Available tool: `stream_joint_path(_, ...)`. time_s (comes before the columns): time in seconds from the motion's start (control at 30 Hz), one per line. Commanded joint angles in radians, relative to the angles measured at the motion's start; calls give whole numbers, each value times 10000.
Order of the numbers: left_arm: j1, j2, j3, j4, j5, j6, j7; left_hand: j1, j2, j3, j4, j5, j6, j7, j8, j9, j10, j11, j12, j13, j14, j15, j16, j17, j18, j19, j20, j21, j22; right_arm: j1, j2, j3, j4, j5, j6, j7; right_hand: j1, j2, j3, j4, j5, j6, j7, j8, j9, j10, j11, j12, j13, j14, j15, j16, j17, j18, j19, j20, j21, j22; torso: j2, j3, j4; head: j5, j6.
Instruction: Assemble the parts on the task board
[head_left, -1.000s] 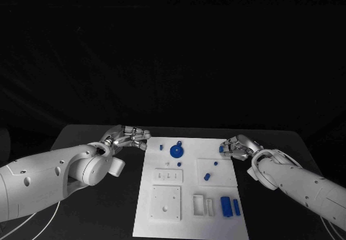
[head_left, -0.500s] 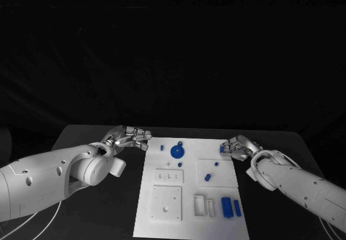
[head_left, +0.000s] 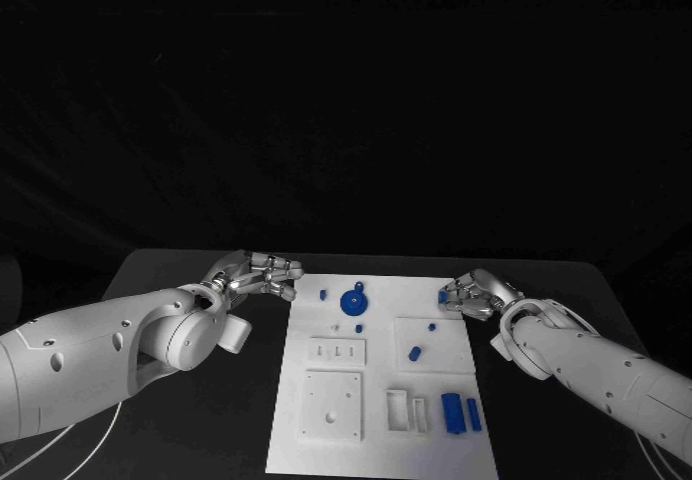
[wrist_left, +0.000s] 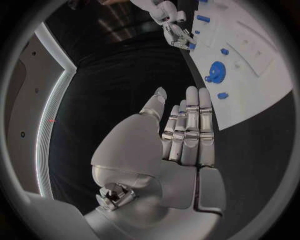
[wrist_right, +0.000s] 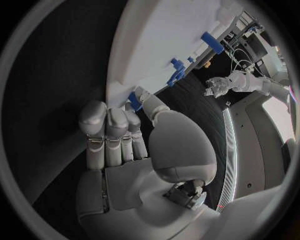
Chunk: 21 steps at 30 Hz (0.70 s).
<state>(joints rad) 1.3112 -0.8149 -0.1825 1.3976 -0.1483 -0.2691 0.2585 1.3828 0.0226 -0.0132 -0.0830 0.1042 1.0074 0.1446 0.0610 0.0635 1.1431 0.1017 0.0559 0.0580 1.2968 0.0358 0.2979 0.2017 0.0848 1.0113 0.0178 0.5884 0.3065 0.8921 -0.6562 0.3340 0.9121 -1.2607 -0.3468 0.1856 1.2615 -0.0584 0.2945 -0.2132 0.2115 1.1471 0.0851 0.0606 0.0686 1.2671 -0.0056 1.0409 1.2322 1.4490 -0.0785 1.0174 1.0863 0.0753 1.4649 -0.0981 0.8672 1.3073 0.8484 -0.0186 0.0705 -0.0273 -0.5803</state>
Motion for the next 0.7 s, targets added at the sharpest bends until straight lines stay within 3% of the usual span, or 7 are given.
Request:
stream_joint_path(0.03,3,20,7,16,-56,154,11,-55,50,4,-44,36,-48,-1,33,14,-23,7,25,10,64,-12,10,9,-72,32,-5,-3,-7,-37,12,-18,-27,-34,72,-69,23,212,206,0,-186,346,-103,51,58,55,-89,20,2,15,-61,9,0,-63,427,-47,36,1121,1,2,1,2,1)
stream_joint_path(0.17,3,19,7,16,-60,152,3,-55,50,4,-44,36,-48,-1,33,14,-23,7,25,10,64,-12,10,9,-72,32,-5,-3,-7,-37,16,-18,-31,-34,65,-63,28,412,555,-79,-560,797,-193,53,139,72,-138,18,9,11,-118,-14,4,-115,416,-110,71,1128,2,2,-2,3,-10)
stream_joint_path(0.37,3,16,7,14,-66,144,-2,-52,54,-1,-34,29,-63,3,33,14,-40,12,26,10,58,-10,25,22,-71,28,-4,10,-2,-37,26,-18,-19,-5,32,-44,-37,576,689,-185,-796,1053,-242,36,283,173,-184,83,66,26,-155,13,65,-179,405,-164,135,1137,3,7,-5,-2,-15)
stream_joint_path(0.7,6,17,10,-15,-217,117,-104,-57,65,-4,-23,33,-17,-10,35,15,49,-2,24,9,153,-41,149,92,-60,93,-33,95,42,-32,-97,-18,267,170,-353,-373,-115,562,312,-213,-491,1095,-295,33,378,207,-221,93,127,50,-167,55,155,-174,420,-188,184,1136,-17,9,-22,-5,1)
